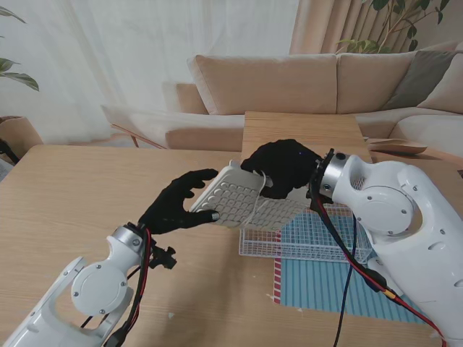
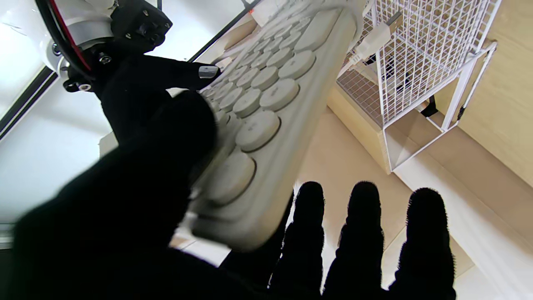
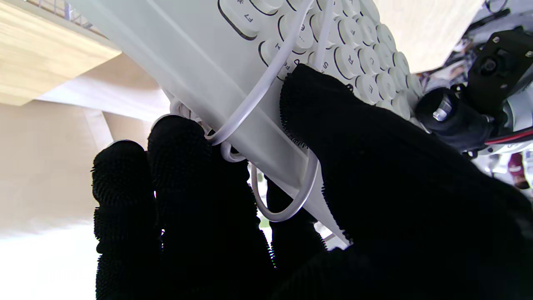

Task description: Unroll the mouse pad and set up the keyboard and mouse from the tabletop organizer

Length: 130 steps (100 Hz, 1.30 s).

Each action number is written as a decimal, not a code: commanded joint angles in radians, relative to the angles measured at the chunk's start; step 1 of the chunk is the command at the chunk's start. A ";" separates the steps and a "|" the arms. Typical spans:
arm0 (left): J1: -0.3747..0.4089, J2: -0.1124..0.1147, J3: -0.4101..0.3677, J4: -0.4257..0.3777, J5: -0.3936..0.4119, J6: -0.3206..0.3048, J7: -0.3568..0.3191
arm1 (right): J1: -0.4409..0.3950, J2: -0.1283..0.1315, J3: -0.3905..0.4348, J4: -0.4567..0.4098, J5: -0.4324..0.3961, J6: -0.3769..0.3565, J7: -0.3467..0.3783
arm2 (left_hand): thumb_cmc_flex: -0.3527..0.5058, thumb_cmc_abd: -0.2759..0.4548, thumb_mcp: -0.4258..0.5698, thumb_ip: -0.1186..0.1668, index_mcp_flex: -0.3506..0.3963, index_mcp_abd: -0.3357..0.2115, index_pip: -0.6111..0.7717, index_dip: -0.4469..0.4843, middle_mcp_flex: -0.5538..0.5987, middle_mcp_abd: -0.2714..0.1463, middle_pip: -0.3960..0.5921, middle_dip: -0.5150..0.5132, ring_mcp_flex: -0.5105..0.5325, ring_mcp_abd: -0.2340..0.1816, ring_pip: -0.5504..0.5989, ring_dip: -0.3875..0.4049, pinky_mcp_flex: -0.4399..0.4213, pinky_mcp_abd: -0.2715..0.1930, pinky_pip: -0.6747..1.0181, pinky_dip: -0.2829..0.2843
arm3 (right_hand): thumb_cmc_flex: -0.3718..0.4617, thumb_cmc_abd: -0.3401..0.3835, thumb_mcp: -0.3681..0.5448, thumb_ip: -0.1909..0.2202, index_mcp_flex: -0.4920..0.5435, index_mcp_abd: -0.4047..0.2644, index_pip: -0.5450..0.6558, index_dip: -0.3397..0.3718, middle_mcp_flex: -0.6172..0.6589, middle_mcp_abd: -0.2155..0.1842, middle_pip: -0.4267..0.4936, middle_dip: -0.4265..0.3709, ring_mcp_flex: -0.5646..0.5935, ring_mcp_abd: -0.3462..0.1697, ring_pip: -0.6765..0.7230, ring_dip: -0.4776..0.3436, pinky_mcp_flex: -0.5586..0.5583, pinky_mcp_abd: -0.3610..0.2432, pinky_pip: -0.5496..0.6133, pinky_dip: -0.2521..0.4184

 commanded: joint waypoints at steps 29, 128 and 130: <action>0.022 -0.026 0.022 0.016 -0.023 0.043 0.056 | 0.014 -0.006 -0.035 -0.016 0.023 0.001 0.022 | 0.229 0.183 0.022 -0.009 0.341 -0.004 0.094 0.061 0.350 0.073 0.098 0.073 0.291 0.052 0.187 0.104 0.111 -0.020 0.234 0.129 | 0.107 0.062 0.167 0.070 0.057 -0.075 0.117 0.049 0.026 0.015 0.060 0.027 0.036 -0.024 0.017 0.012 0.003 -0.022 0.001 0.029; 0.142 -0.072 -0.041 0.023 -0.002 -0.105 0.296 | 0.106 -0.008 -0.169 -0.097 0.081 0.077 0.073 | 0.434 0.115 -0.018 -0.067 0.458 -0.051 0.549 0.236 0.767 0.098 0.121 0.493 0.634 0.050 0.435 0.317 0.291 -0.010 0.420 0.232 | 0.098 0.071 0.161 0.068 0.047 -0.074 0.113 0.054 0.023 0.008 0.060 0.030 0.040 -0.032 0.015 0.012 0.010 -0.032 0.003 0.030; 0.148 -0.072 -0.045 0.021 -0.006 -0.107 0.296 | 0.109 -0.008 -0.176 -0.097 0.082 0.082 0.073 | 0.434 0.115 -0.017 -0.067 0.458 -0.050 0.549 0.236 0.768 0.097 0.121 0.493 0.634 0.050 0.434 0.317 0.292 -0.010 0.420 0.232 | 0.098 0.072 0.160 0.068 0.045 -0.073 0.113 0.054 0.022 0.007 0.060 0.030 0.039 -0.033 0.014 0.012 0.010 -0.033 0.003 0.030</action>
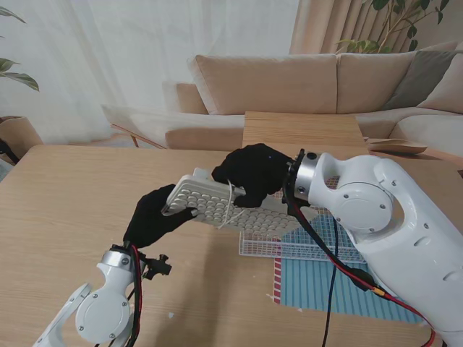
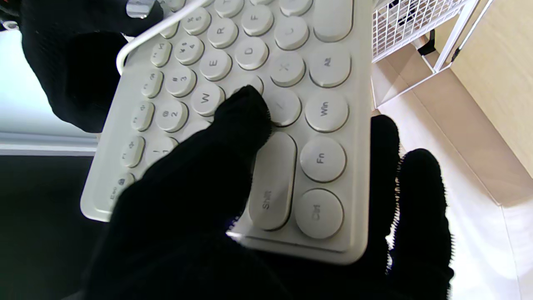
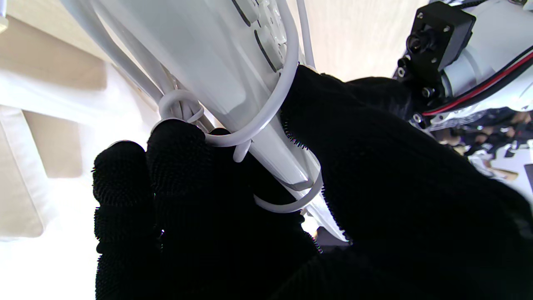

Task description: Unroll the mouse pad and set up the keyboard and mouse from the tabletop organizer

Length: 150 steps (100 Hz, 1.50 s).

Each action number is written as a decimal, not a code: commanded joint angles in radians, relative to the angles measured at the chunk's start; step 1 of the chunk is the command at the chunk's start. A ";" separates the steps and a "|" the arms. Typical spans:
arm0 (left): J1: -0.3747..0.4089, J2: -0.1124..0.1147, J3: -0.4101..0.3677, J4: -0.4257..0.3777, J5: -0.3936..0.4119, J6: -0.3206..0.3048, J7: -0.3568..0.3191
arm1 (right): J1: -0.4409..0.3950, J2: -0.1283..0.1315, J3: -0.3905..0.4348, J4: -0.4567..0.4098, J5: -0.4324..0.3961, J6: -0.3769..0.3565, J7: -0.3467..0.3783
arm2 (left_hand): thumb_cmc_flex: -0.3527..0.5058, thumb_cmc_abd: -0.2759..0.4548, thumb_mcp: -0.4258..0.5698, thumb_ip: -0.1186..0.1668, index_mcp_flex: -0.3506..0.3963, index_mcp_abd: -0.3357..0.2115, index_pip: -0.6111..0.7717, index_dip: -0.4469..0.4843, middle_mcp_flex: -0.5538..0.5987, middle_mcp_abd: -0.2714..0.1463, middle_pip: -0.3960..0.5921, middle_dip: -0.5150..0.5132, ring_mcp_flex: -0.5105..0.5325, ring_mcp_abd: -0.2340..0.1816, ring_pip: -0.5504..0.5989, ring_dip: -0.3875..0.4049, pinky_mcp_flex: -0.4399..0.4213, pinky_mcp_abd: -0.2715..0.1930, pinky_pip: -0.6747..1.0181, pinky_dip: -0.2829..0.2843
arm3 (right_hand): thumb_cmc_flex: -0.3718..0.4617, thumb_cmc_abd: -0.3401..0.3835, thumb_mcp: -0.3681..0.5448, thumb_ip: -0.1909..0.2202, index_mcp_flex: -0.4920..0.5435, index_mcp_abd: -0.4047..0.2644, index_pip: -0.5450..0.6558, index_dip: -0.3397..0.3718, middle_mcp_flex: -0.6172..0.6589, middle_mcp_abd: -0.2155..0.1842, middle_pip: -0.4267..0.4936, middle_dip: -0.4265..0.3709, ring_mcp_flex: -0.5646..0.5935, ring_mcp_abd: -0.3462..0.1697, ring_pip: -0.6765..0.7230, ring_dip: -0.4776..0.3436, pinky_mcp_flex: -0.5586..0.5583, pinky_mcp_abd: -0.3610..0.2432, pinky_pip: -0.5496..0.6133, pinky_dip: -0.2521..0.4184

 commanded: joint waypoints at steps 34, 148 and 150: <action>0.128 -0.012 -0.087 -0.027 -0.070 -0.030 0.013 | 0.069 -0.028 -0.128 -0.013 0.030 0.069 0.004 | 0.108 0.073 0.169 0.018 0.021 -0.014 0.081 0.036 0.107 0.032 0.086 0.101 0.087 -0.021 0.036 0.045 0.018 0.001 0.055 0.016 | 0.095 0.082 0.146 0.068 0.037 -0.242 0.129 0.060 0.002 0.000 0.036 0.017 0.026 -0.037 -0.010 0.008 0.012 -0.029 0.005 0.023; 0.140 -0.028 -0.085 0.019 -0.031 -0.083 0.105 | -0.265 -0.018 0.098 -0.098 -0.166 0.124 -0.012 | 0.073 0.012 0.299 -0.022 0.048 -0.036 0.127 0.066 0.175 -0.006 0.041 0.139 0.164 -0.069 -0.010 0.063 0.108 -0.041 0.035 -0.039 | -0.259 0.400 -0.246 0.200 -0.287 -0.057 -0.456 0.064 -0.524 -0.047 -0.186 -0.317 -0.534 -0.009 -0.344 -0.187 -0.455 -0.171 -0.130 -0.032; 0.143 -0.028 -0.087 0.019 -0.032 -0.082 0.103 | -0.272 -0.018 0.102 -0.099 -0.171 0.123 -0.015 | 0.073 0.012 0.298 -0.022 0.048 -0.035 0.127 0.065 0.174 -0.005 0.042 0.139 0.164 -0.067 -0.010 0.063 0.109 -0.038 0.035 -0.040 | -0.259 0.401 -0.246 0.200 -0.287 -0.059 -0.456 0.065 -0.525 -0.047 -0.184 -0.318 -0.534 -0.010 -0.342 -0.187 -0.455 -0.172 -0.129 -0.033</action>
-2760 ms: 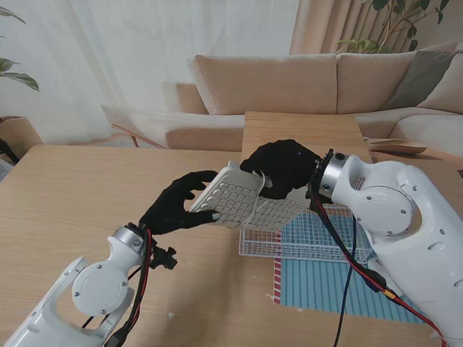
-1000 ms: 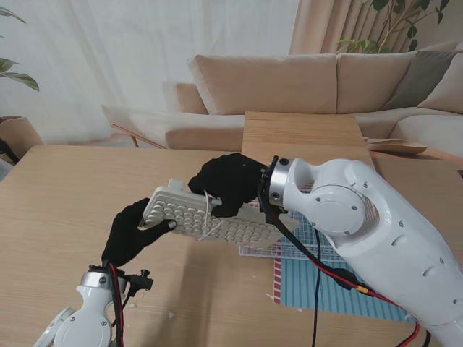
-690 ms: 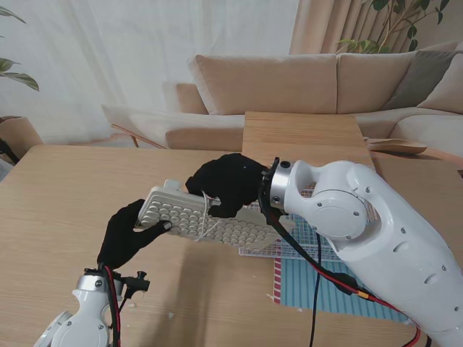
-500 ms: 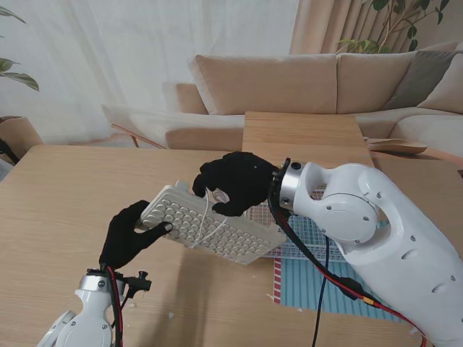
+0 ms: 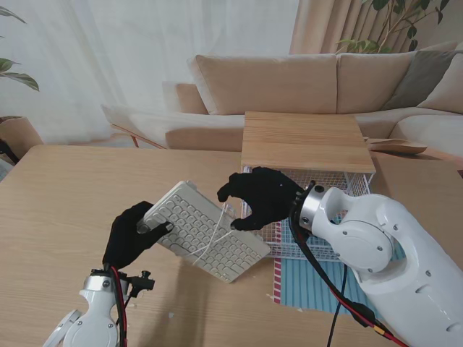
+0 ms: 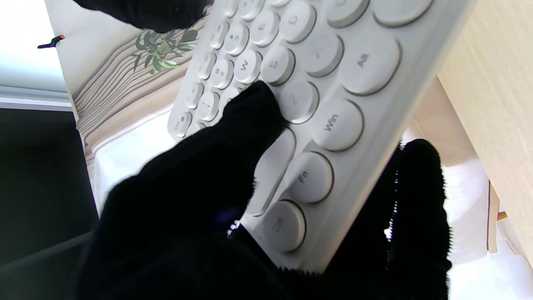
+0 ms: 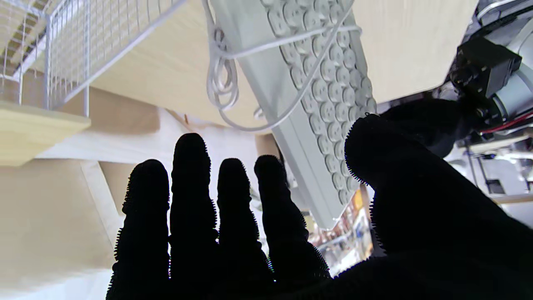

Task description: Unroll the mouse pad and set up the keyboard and mouse from the tabletop organizer

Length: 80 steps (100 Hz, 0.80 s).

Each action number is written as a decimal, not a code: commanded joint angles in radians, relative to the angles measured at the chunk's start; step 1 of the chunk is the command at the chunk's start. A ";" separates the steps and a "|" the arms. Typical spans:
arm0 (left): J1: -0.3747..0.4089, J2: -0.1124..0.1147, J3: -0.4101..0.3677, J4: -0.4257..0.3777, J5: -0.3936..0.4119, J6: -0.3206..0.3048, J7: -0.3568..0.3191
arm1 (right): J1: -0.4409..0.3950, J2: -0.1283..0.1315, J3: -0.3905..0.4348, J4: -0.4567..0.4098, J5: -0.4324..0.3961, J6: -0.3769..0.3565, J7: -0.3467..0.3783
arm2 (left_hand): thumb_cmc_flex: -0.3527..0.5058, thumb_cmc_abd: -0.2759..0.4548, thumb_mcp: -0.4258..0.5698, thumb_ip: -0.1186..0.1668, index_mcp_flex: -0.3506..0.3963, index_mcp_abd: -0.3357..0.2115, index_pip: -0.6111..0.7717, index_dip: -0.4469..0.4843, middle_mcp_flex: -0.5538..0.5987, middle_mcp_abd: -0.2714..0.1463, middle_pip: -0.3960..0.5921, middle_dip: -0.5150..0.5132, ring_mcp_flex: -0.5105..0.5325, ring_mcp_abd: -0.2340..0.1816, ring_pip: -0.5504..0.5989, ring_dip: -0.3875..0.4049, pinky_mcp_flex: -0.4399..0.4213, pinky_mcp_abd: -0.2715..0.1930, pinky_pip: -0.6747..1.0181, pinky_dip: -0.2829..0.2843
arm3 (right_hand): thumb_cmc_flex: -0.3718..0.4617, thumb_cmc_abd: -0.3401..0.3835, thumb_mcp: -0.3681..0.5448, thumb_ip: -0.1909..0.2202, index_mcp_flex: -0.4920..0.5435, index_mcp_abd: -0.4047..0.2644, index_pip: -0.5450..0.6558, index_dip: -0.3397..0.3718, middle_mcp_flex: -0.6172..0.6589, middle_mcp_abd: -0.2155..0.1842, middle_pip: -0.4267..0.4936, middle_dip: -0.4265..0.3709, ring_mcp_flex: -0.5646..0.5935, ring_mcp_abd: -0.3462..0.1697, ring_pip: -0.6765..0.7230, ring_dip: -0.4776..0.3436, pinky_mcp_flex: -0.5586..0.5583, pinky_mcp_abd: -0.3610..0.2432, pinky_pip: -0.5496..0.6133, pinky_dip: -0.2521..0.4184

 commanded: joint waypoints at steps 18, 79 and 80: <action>0.045 -0.011 -0.038 -0.010 0.000 0.022 0.016 | -0.101 -0.010 0.055 -0.001 -0.032 -0.012 -0.056 | 0.086 0.096 0.150 0.030 0.030 -0.080 0.091 0.019 0.052 -0.030 0.043 0.015 0.031 -0.030 0.000 0.023 0.004 -0.002 0.034 -0.009 | -0.025 0.050 -0.043 0.051 -0.055 0.003 -0.042 -0.022 -0.085 0.000 -0.037 -0.050 -0.098 0.012 -0.051 -0.041 -0.075 -0.036 -0.086 -0.055; 0.067 -0.037 -0.110 0.052 -0.010 0.045 0.112 | -0.307 -0.077 0.199 0.077 -0.102 -0.046 -0.496 | 0.092 0.096 0.149 0.031 0.028 -0.063 0.088 0.003 0.043 -0.017 0.046 0.001 0.021 -0.021 0.002 0.022 -0.008 0.012 0.035 -0.009 | -0.047 0.149 -0.164 0.057 -0.161 -0.038 -0.104 -0.076 -0.211 -0.037 -0.151 -0.152 -0.251 -0.010 -0.293 -0.178 -0.194 -0.043 -0.348 -0.227; 0.067 -0.037 -0.111 0.053 -0.010 0.045 0.114 | -0.308 -0.077 0.200 0.078 -0.102 -0.046 -0.500 | 0.092 0.096 0.148 0.031 0.028 -0.062 0.088 0.003 0.043 -0.017 0.046 0.001 0.020 -0.020 0.002 0.022 -0.008 0.012 0.034 -0.009 | -0.047 0.150 -0.164 0.057 -0.161 -0.038 -0.103 -0.077 -0.210 -0.037 -0.150 -0.152 -0.251 -0.011 -0.293 -0.178 -0.194 -0.044 -0.349 -0.227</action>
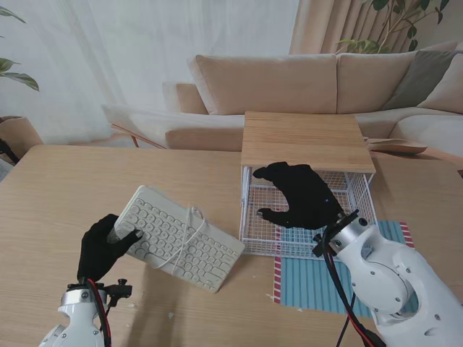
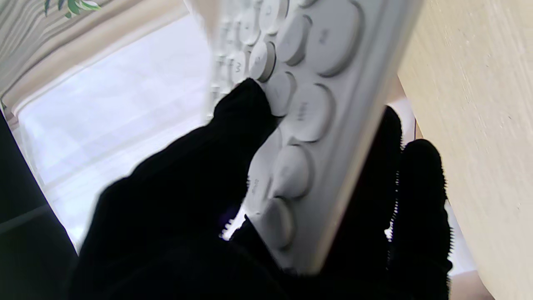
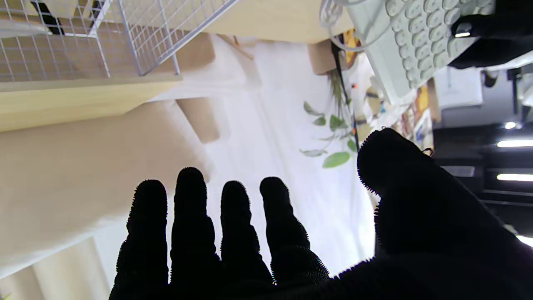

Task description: Unroll the mouse pad and set up the keyboard and mouse from the tabletop organizer

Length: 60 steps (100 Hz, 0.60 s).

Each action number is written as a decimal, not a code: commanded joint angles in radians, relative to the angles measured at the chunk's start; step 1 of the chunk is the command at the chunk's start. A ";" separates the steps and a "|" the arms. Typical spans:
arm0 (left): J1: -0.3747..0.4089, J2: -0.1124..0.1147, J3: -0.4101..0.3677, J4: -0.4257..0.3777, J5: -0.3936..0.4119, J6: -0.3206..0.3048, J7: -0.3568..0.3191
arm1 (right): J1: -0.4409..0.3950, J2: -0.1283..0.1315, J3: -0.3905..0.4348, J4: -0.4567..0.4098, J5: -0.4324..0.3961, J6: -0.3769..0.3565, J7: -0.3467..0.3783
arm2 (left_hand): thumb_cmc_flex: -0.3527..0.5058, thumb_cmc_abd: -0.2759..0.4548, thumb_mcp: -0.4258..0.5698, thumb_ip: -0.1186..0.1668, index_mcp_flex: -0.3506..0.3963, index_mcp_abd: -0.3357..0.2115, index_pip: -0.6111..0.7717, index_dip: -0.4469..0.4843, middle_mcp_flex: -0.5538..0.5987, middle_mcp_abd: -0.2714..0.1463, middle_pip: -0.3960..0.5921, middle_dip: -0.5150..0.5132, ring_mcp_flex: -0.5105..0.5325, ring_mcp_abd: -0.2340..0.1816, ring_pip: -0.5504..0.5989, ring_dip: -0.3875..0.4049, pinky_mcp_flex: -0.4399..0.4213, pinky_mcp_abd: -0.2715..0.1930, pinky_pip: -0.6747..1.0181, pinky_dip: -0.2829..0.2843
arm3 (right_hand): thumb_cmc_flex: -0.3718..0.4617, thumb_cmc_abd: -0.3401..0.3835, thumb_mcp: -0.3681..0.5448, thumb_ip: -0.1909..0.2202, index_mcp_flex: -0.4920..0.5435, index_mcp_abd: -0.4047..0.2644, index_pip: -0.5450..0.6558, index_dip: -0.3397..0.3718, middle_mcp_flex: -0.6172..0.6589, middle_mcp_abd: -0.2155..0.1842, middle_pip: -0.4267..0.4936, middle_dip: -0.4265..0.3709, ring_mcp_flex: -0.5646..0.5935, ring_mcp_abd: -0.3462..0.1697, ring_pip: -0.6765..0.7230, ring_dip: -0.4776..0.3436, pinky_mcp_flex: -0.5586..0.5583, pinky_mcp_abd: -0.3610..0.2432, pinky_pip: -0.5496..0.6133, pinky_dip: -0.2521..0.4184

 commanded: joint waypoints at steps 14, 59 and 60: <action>-0.010 -0.019 -0.020 0.032 -0.008 0.018 0.050 | -0.008 -0.017 0.001 0.045 0.003 0.006 -0.034 | 0.127 0.096 0.150 0.071 0.035 -0.098 0.090 0.011 0.038 -0.025 0.022 0.002 0.016 -0.020 0.001 0.020 -0.013 0.006 0.033 -0.004 | -0.028 0.033 -0.022 0.056 -0.011 -0.029 0.004 -0.022 -0.029 -0.026 -0.019 -0.008 -0.032 -0.025 -0.022 -0.017 -0.025 -0.027 -0.042 -0.017; -0.097 -0.026 -0.023 0.153 -0.012 0.120 0.062 | 0.009 -0.029 -0.016 0.109 0.027 0.042 -0.094 | 0.132 0.106 0.128 0.078 0.036 -0.077 0.074 -0.020 0.024 -0.009 0.016 -0.012 -0.005 -0.003 0.001 0.018 -0.039 0.004 0.033 0.001 | -0.028 0.040 -0.012 0.054 -0.014 -0.034 0.024 -0.037 -0.028 -0.025 -0.023 -0.010 -0.034 -0.026 -0.032 -0.023 -0.030 -0.030 -0.065 -0.018; -0.099 -0.025 -0.023 0.156 -0.012 0.124 0.059 | 0.010 -0.029 -0.016 0.110 0.027 0.043 -0.095 | 0.133 0.107 0.127 0.079 0.036 -0.077 0.073 -0.020 0.024 -0.008 0.017 -0.012 -0.005 -0.003 0.001 0.018 -0.040 0.004 0.033 0.001 | -0.028 0.040 -0.012 0.054 -0.013 -0.034 0.025 -0.037 -0.028 -0.025 -0.022 -0.010 -0.035 -0.026 -0.032 -0.023 -0.030 -0.030 -0.065 -0.018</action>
